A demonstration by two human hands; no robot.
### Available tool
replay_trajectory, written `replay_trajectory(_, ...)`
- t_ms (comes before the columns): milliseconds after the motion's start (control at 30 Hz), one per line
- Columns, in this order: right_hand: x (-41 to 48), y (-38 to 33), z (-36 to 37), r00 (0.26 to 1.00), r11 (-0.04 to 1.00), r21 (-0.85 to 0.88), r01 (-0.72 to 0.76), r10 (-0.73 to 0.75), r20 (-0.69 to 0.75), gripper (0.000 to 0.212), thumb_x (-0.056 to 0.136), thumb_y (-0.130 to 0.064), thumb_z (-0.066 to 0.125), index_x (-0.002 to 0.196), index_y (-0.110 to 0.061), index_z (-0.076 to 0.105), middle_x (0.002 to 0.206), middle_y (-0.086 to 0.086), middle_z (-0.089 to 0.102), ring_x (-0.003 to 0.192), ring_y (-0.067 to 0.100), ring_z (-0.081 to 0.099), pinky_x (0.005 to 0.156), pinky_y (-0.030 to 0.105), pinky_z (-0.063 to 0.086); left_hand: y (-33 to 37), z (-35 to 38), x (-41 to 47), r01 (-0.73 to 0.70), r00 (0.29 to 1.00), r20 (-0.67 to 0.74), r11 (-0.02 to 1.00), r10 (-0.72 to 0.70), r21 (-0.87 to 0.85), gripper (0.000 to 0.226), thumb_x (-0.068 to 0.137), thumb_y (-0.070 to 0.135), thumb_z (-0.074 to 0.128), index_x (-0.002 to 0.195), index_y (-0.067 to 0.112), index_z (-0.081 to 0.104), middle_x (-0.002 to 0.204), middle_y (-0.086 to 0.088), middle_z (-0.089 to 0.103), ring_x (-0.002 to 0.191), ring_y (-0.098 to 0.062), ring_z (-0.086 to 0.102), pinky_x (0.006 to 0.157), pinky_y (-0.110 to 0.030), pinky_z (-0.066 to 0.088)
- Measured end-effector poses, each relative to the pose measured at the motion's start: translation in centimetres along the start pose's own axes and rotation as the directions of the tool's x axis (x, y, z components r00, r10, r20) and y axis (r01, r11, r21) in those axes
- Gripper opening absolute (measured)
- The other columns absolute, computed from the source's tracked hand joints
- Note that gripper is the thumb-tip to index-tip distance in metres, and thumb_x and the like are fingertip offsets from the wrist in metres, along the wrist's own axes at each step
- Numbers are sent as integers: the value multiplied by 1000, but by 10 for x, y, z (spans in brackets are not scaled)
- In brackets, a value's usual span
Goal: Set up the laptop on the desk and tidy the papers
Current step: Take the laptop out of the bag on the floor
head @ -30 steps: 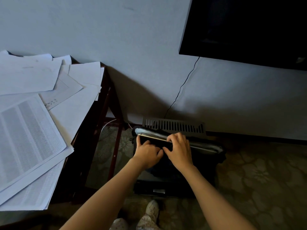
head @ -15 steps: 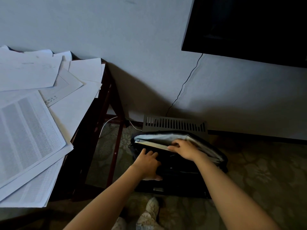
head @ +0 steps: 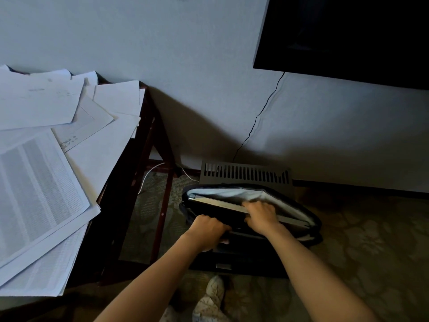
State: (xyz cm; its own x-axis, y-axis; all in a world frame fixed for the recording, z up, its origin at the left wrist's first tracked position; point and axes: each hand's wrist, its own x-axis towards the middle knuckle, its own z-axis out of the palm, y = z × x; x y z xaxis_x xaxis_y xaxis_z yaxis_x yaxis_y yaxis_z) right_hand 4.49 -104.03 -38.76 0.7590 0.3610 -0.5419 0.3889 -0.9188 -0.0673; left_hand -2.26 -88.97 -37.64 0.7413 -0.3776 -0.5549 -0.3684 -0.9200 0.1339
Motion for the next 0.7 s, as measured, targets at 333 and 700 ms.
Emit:
replay_trajectory(333,-23,14,-60,994,997,8,78,-77,-79,28,81,-18,56,109,-18,63,110,8,64,106,28,59,80,30,44,8,-37,15,-97,990,90,992,105,-81,48,93,43,49,135,21,47,134,-11,52,123,-31,47,97,-39,38)
replay_trajectory(700,-43,37,-148,963,996,92,6,19,-269,28,71,-30,73,95,-17,67,103,12,67,101,31,61,70,27,39,-4,-52,57,93,994,-41,986,-100,-139,50,87,41,59,131,20,50,132,-6,54,124,-26,48,96,-35,39)
